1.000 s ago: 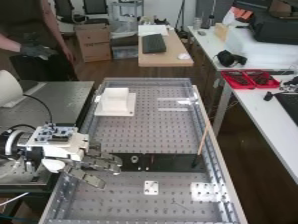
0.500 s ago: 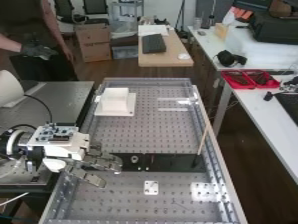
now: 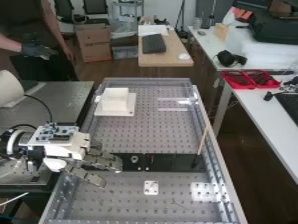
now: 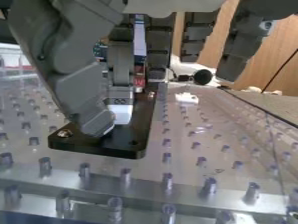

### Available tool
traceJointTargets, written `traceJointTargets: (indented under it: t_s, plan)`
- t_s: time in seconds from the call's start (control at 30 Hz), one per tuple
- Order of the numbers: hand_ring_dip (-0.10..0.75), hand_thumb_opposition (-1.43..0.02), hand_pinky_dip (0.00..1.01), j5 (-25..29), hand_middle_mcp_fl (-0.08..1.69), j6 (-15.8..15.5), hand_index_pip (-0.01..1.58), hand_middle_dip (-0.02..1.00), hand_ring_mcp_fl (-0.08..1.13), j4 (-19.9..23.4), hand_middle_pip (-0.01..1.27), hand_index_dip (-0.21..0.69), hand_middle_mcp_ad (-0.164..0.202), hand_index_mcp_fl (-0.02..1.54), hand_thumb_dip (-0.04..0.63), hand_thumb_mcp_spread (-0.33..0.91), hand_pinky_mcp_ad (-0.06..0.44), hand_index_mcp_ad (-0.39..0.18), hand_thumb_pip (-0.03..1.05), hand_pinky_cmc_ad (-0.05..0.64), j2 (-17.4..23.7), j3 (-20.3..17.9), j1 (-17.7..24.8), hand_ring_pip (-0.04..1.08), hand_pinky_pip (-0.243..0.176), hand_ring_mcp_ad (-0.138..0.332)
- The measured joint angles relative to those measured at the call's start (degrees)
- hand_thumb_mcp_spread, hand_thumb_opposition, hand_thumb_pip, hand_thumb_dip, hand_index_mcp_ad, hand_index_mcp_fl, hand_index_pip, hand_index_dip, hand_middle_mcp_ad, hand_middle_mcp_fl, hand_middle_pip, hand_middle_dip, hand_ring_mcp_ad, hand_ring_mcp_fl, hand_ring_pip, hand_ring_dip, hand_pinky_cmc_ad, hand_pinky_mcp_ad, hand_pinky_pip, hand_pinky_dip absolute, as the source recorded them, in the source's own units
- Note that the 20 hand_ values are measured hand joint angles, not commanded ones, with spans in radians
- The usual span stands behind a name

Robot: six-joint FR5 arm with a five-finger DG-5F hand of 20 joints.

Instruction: Grab the smaller nut and place it in the white container

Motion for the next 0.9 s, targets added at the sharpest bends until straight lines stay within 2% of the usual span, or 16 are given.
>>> traceJointTargets:
  t_s: [0.4, 0.9]
  plan:
    - [0.127, -0.85, 0.2, 0.1, 0.2, 0.1, 1.52, 0.24, 0.0, 0.0, 0.11, 0.119, 0.045, 0.23, 0.204, 0.43, 0.295, -0.119, 0.74, 0.332, 0.1, 0.1, 0.2, 0.1, 0.08, 0.112]
    - [0.127, -0.88, 0.2, -0.5, 0.22, 0.1, 1.52, 0.24, 0.02, -0.5, 0.11, 0.108, 0.044, 0.28, 0.206, 0.44, 0.295, -0.122, 0.68, 0.333, 0.3, 0.5, 0.2, 0.1, 0.08, 0.108]
